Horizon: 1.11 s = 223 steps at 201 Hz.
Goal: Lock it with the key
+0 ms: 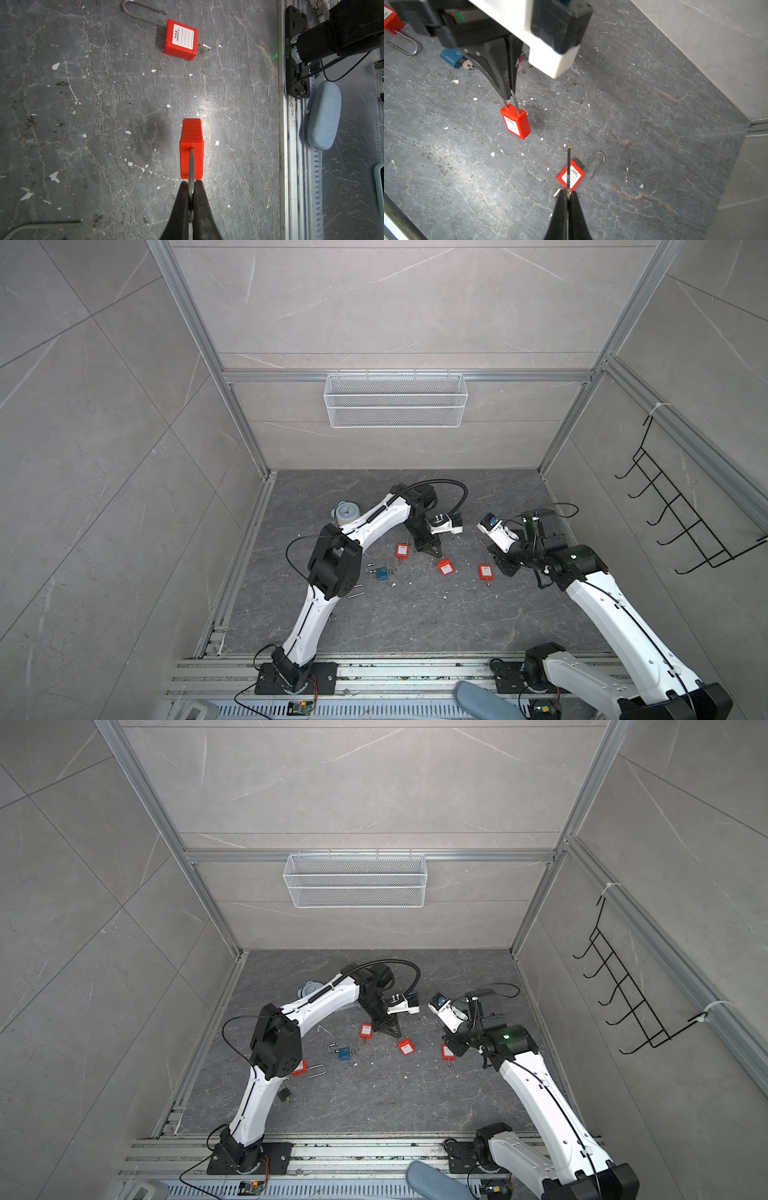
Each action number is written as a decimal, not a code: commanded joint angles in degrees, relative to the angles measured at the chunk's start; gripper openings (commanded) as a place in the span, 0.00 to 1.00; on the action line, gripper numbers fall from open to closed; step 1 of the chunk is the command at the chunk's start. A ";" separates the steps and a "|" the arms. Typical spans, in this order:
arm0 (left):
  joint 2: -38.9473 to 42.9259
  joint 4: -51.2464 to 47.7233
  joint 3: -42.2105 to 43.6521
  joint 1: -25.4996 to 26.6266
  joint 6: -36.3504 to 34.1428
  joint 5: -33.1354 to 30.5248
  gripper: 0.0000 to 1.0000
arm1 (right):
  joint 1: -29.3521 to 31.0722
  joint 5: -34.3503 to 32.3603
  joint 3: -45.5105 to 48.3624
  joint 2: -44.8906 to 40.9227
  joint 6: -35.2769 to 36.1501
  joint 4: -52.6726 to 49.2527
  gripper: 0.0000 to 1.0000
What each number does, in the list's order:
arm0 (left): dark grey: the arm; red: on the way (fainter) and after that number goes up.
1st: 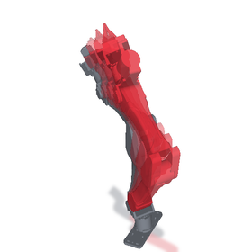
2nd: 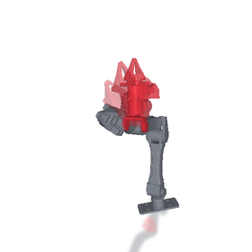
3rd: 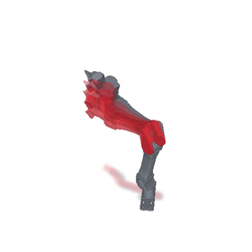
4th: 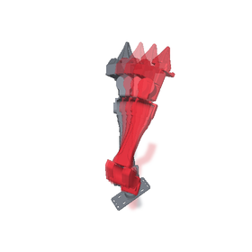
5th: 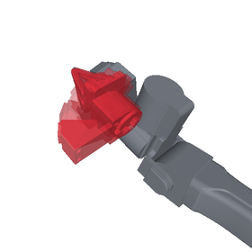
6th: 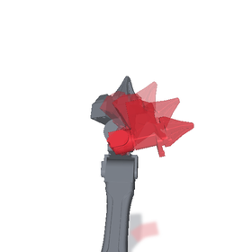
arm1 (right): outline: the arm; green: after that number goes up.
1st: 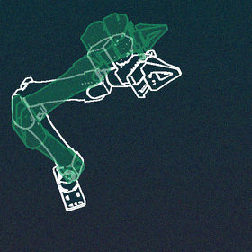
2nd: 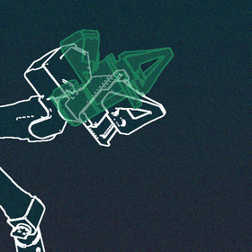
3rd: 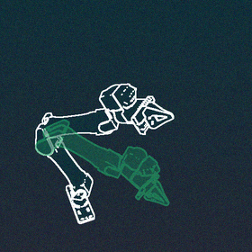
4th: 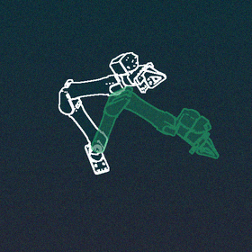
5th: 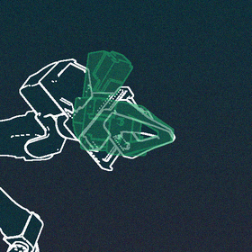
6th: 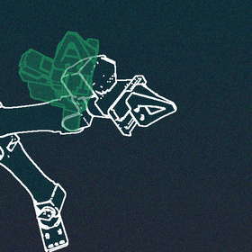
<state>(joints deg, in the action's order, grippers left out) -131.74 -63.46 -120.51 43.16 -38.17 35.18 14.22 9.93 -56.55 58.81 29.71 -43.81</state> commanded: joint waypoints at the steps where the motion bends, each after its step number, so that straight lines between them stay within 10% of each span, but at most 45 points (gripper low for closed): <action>1: -3.92 -5.71 -5.74 0.70 0.23 0.33 0.00 | -0.16 1.97 0.52 -0.18 -1.39 0.40 0.00; 223: -14.89 7.64 -14.49 3.87 7.70 -21.48 0.15 | -0.16 4.38 3.22 1.83 -5.72 3.67 0.00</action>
<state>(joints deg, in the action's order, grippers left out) -144.77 -58.26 -133.10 46.68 -31.20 18.85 14.22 13.08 -53.78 60.16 26.09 -41.21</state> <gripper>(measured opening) 0.142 0.051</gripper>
